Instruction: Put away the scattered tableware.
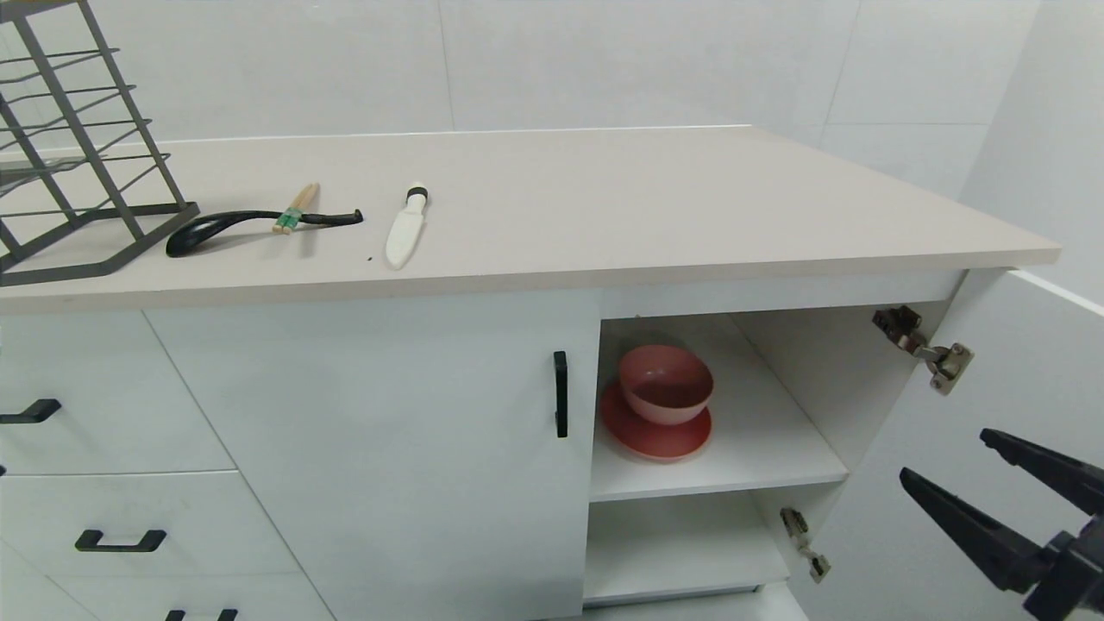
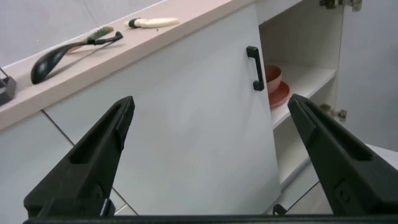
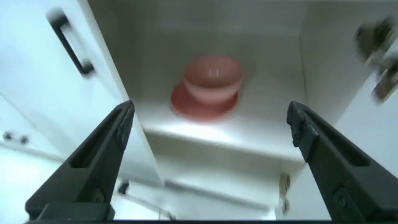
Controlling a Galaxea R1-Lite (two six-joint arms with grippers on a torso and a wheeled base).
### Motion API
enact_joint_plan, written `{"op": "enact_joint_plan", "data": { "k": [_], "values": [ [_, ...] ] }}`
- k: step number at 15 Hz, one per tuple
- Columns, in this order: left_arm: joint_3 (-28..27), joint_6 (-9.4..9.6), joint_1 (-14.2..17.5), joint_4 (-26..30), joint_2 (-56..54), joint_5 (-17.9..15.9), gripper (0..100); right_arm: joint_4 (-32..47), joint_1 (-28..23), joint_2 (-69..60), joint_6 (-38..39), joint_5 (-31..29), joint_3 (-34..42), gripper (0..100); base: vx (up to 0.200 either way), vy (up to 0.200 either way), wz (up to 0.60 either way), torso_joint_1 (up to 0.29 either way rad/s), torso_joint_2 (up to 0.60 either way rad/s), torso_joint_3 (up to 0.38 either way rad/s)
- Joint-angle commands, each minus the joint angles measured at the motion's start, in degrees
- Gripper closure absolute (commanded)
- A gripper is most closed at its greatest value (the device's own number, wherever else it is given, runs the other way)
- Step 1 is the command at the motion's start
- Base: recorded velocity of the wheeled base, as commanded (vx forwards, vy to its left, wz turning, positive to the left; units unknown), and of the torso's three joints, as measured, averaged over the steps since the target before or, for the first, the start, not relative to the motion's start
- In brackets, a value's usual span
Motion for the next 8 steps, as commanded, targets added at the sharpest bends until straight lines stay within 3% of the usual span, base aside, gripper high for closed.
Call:
{"op": "enact_joint_plan", "data": {
  "k": [1, 5, 8],
  "values": [
    [-0.8, 0.06, 0.0, -0.2, -0.6, 0.0, 0, 0.2, 0.4, -2.7, 0.0, 0.0, -2.1, 0, 0.0, 0.0, 0.0, 0.0, 0.0, 0.0],
    [-3.0, -0.03, -0.4, -0.2, 0.5, -0.2, 0, -0.1, 0.3, 0.2, 0.7, 0.2, -3.8, 0, 0.0, 0.0, 0.0, 0.0, 0.0, 0.0],
    [-4.1, -2.49, -0.6, -0.6, 1.6, -0.2, 0, -1.8, 0.2, 1.1, 0.9, 0.2, -4.2, 0, 0.0, 0.0, 0.0, 0.0, 0.0, 0.0]
  ]
}}
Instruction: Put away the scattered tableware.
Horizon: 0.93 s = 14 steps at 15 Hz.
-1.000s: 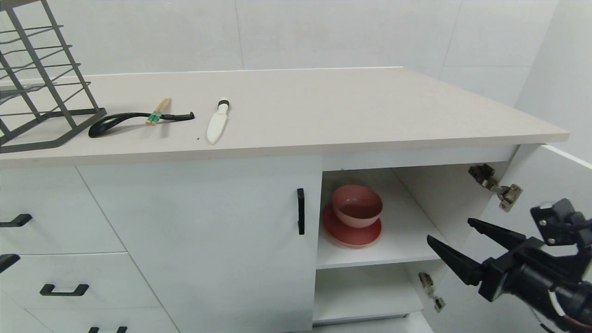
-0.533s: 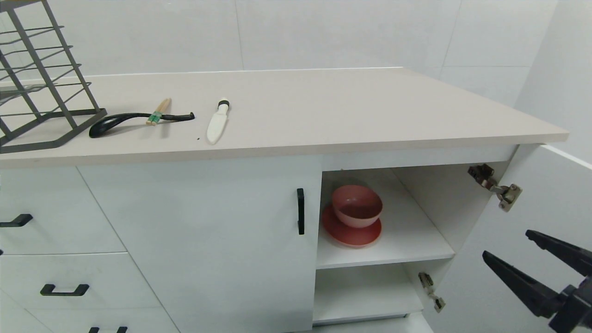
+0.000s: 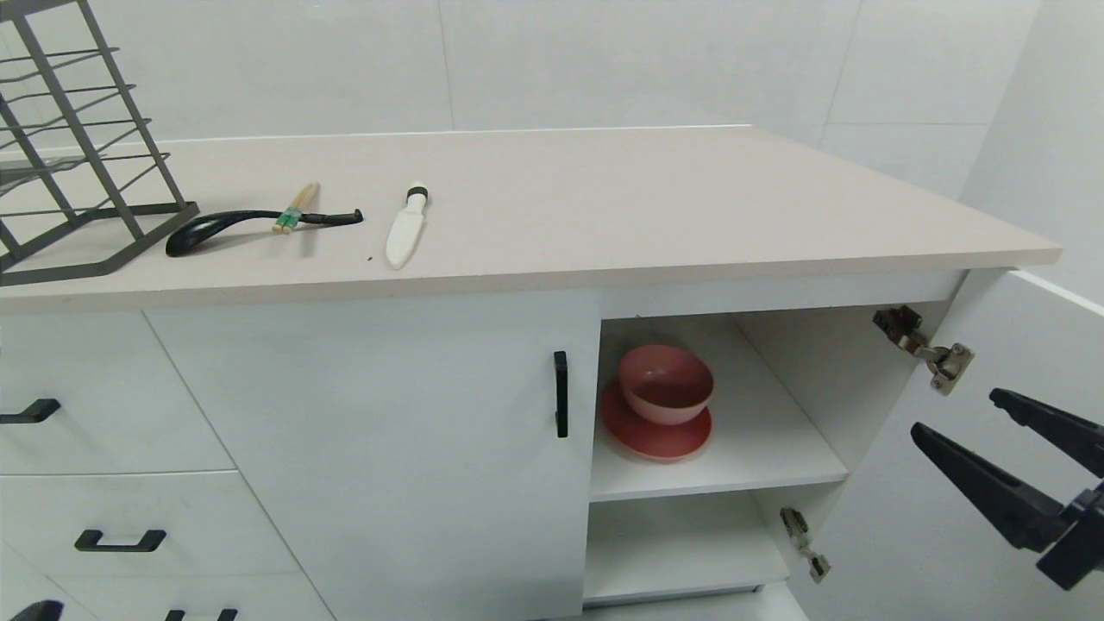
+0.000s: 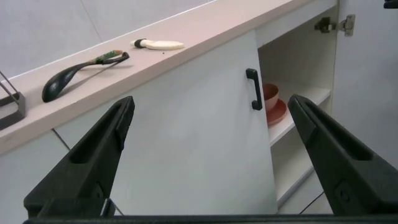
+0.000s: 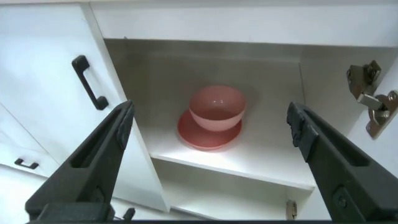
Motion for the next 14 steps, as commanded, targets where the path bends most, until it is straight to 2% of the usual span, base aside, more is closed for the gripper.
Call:
{"op": "enact_joint_plan", "data": {
  "k": [1, 3, 4, 5, 6, 7, 9, 10, 11, 12, 14],
  "values": [
    [-0.4, -0.87, 0.0, 0.3, -0.1, 0.3, 0, -1.4, -0.3, 0.9, -0.1, 0.0, 0.1, 0, 0.0, 0.0, 0.0, 0.0, 0.0, 0.0],
    [2.1, -1.4, 1.1, 1.4, -5.7, 1.4, 0, -1.2, -2.9, -4.9, -0.8, 0.0, 0.5, 0, 0.0, 0.0, 0.0, 0.0, 0.0, 0.0],
    [3.3, -1.31, 2.1, 2.0, -8.9, 3.6, 0, -0.2, -4.3, -9.2, -0.8, 0.0, 0.4, 0, 0.0, 0.0, 0.0, 0.0, 0.0, 0.0],
    [3.3, -1.31, 2.1, 2.0, -8.9, 3.6, 0, -0.2, -4.3, -9.2, -0.8, 0.0, 0.4, 0, 0.0, 0.0, 0.0, 0.0, 0.0, 0.0],
    [4.7, -1.31, 4.5, 2.5, -12.0, 10.2, 0, 2.5, -8.7, -16.1, -0.3, 0.1, 1.1, 0, 0.0, 0.0, 0.0, 0.0, 0.0, 0.0],
    [6.0, -1.84, 6.1, 2.7, -13.8, 13.0, 0, 5.1, -11.4, -20.1, -0.2, 0.3, 1.7, 0, 0.0, 0.0, 0.0, 0.0, 0.0, 0.0],
    [8.1, -3.95, 8.7, 3.8, -17.3, 13.7, 0, 11.5, -15.3, -26.6, -0.1, 1.8, 1.6, 0, 0.0, 0.0, 0.0, 0.0, 0.0, 0.0],
    [9.2, -4.03, 10.4, 4.6, -18.6, 13.7, 0, 14.6, -16.4, -28.8, -0.1, 3.3, 1.2, 0, 0.0, 0.0, 0.0, 0.0, 0.0, 0.0],
    [10.0, -4.12, 10.6, 4.3, -18.8, 14.1, 0, 16.2, -16.8, -30.2, -0.2, 4.3, 1.1, 0, 0.0, 0.0, 0.0, 0.0, 0.0, 0.0],
    [10.3, -4.47, 11.6, 4.4, -18.7, 15.4, 0, 18.6, -17.3, -32.1, -0.3, 5.7, 1.1, 0, 0.0, 0.0, 0.0, 0.0, 0.0, 0.0],
    [9.9, -5.35, 17.7, 5.1, -18.7, 15.5, 0, 21.2, -17.5, -34.7, -0.4, 5.9, 1.0, 0, 0.0, 0.0, 0.0, 0.0, 0.0, 0.0]
  ]
}}
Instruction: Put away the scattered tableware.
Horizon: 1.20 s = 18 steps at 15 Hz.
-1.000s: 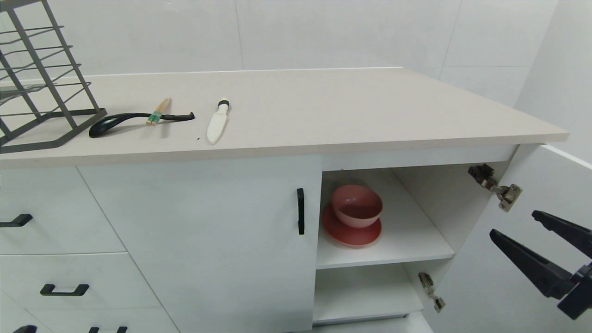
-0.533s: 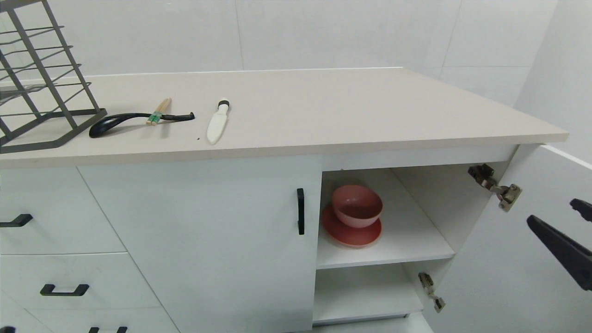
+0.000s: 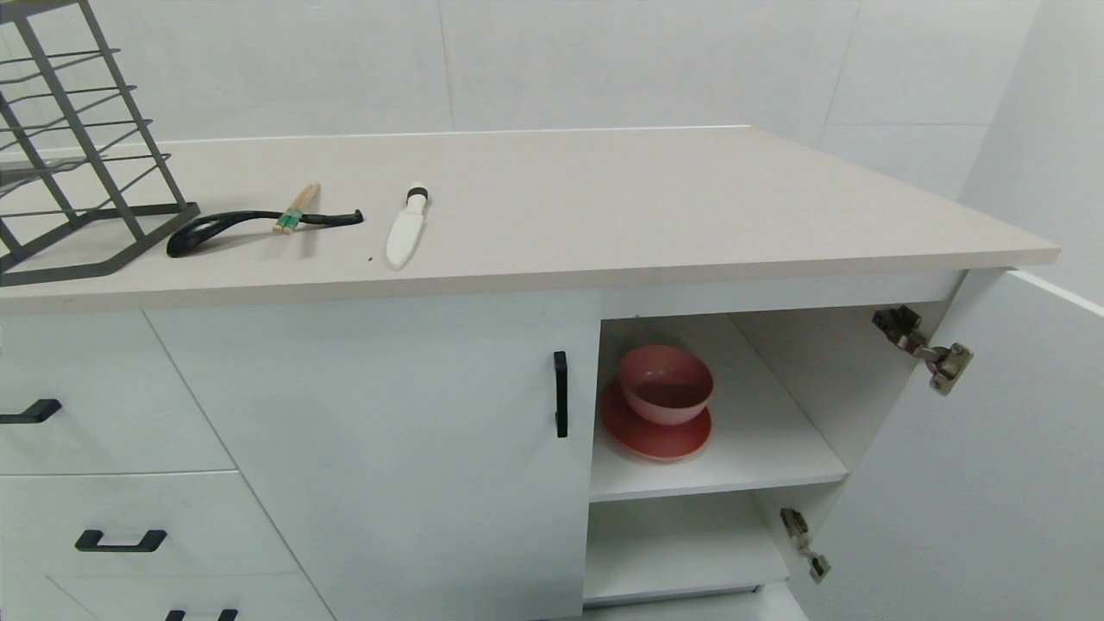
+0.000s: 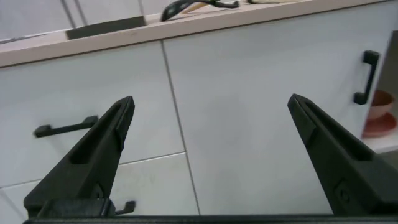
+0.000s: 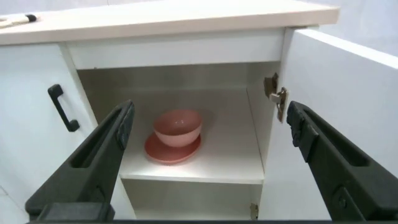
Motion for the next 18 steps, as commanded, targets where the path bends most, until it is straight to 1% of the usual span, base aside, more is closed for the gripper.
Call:
{"op": "enact_joint_plan", "data": {
  "k": [1, 3, 4, 5, 6, 7, 8, 10, 11, 12, 15, 16, 17, 18],
  "values": [
    [0.8, -0.29, 5.7, 0.2, -1.4, -0.3, 0, 1.7, -0.5, -5.7, -0.1, 0.2, 0.0, 0, 0.0, 0.0, 0.0, 0.0, 0.0, 0.0],
    [4.1, -0.29, 5.5, 1.4, -4.1, -0.2, 0, 4.6, -0.5, -8.9, -0.1, 0.2, 0.6, 0, 0.0, 0.0, 0.0, 0.0, 0.0, 0.0],
    [7.3, -0.21, 6.1, 2.2, -6.1, -0.1, 0, 7.5, -0.6, -11.7, -0.3, 0.2, 1.2, 0, 0.0, 0.0, 0.0, 0.0, 0.0, 0.0],
    [8.4, -0.12, 6.2, 7.4, -6.5, 0.2, 0, 12.2, -0.9, -15.6, -0.3, 0.2, 1.4, 0, 0.0, 0.0, 0.0, 0.0, 0.0, 0.0],
    [8.3, -3.37, 6.2, 8.4, -6.5, 0.2, 0, 16.3, -1.7, -19.5, -0.4, 0.2, 1.4, 0, 0.0, 0.0, 0.0, 0.0, 0.0, 0.0],
    [8.4, -7.06, 6.2, 8.1, -6.5, -0.1, 0, 20.0, -2.2, -22.6, -0.4, 0.1, 1.8, 0, 0.0, 0.0, 0.0, 0.0, 0.0, 0.0],
    [8.4, -8.73, 6.2, 10.8, -6.5, -0.5, 0, 20.9, -2.3, -23.1, -0.4, 0.0, 3.2, 0, 0.0, 0.0, 0.0, 0.0, 0.0, 0.0],
    [8.1, -8.82, 6.2, 12.7, -6.5, -1.0, 0, 21.6, -2.3, -23.2, -0.4, 0.1, 4.6, 0, 0.0, 0.0, 0.0, 0.0, 0.0, 0.0],
    [8.4, -8.47, 6.1, 11.3, -6.5, -1.3, 0, 25.9, -2.3, -23.2, -0.1, 0.5, 4.6, 0, 0.0, 0.0, 0.0, 0.0, 0.0, 0.0],
    [8.4, -8.47, 6.1, 11.3, -6.5, -1.3, 0, 28.4, -2.3, -23.2, 0.3, 0.5, 4.5, 0, 0.0, 0.0, 0.0, 0.0, 0.0, 0.0],
    [8.4, -8.47, 6.1, 11.3, -6.5, -1.3, 0, 28.9, -2.3, -23.2, -0.2, 0.5, 4.3, 0, 0.0, 0.0, 0.0, 0.0, 0.0, 0.0],
    [8.4, -8.64, 6.1, 11.3, -6.5, -1.3, 0, 28.9, -2.4, -23.2, -0.3, -0.1, 4.3, 0, 0.0, 0.0, 0.0, 0.0, 0.0, 0.0],
    [8.4, -8.82, 6.1, 11.3, -6.5, -1.3, 0, 29.2, -2.4, -23.2, -1.0, -0.9, 4.4, 0, -0.2, 0.0, 0.0, 0.002, 0.0, 0.002],
    [8.4, -8.91, 6.1, 11.3, -6.5, -1.2, 0, 32.5, -2.4, -23.2, -3.3, -3.8, 4.5, 0, -0.2, 0.0, 0.0, 0.002, 0.0, 0.002]
  ]
}}
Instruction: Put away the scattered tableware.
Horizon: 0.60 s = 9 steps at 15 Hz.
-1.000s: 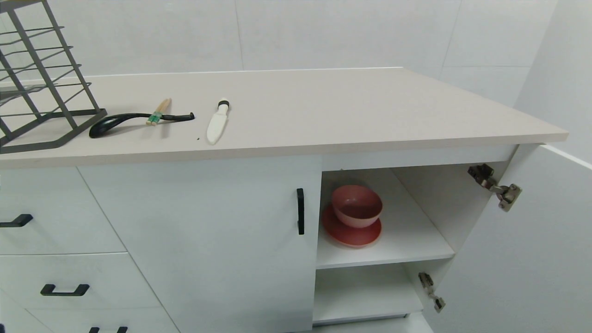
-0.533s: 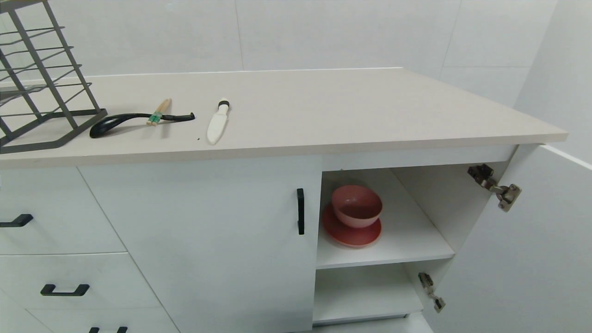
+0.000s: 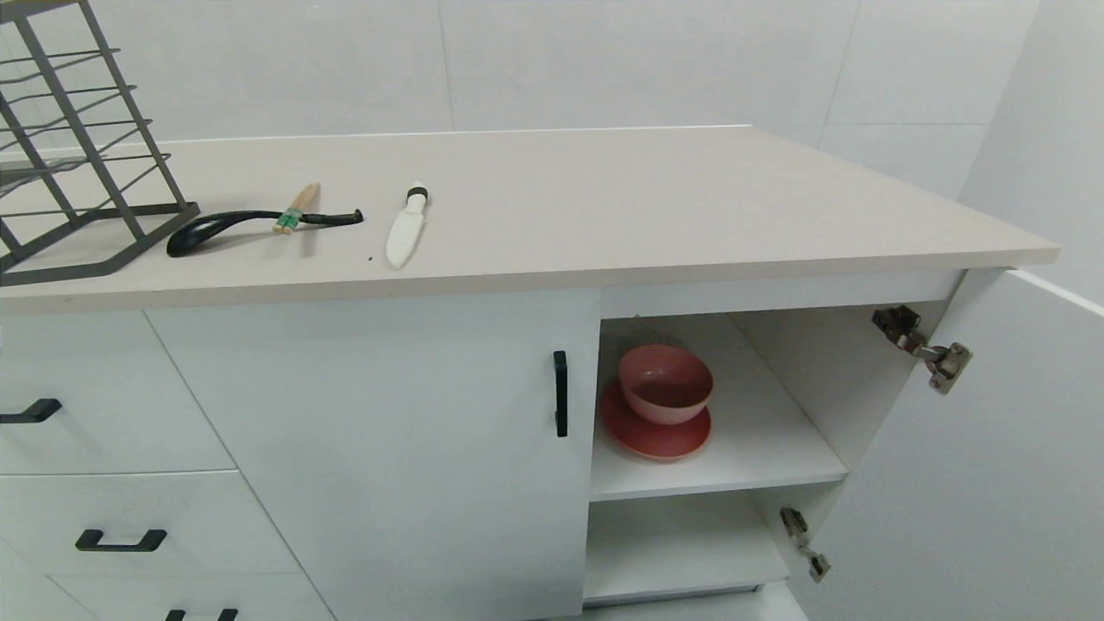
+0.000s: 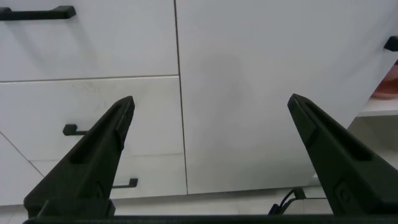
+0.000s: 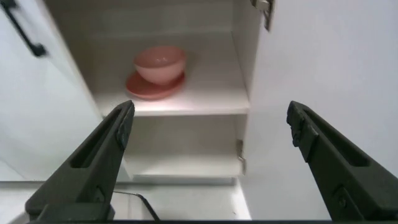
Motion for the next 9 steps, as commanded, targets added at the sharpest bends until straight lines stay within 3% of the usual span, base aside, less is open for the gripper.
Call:
{"op": "enact_joint_plan", "data": {
  "k": [1, 9],
  "values": [
    [0.0, 0.02, 0.0, 0.0, 0.0, 0.0, 0, 2.0, 0.0, 0.2, -1.8, -1.7, -0.1, 0, -0.2, 0.0, 0.0, 0.012, 0.0, -0.002],
    [0.0, -0.07, 0.0, 0.0, 0.0, 0.0, 0, 1.3, 0.0, 0.2, -2.1, -1.8, 0.1, 0, -0.2, 0.0, 0.0, 0.002, 0.0, 0.0]
  ]
}}
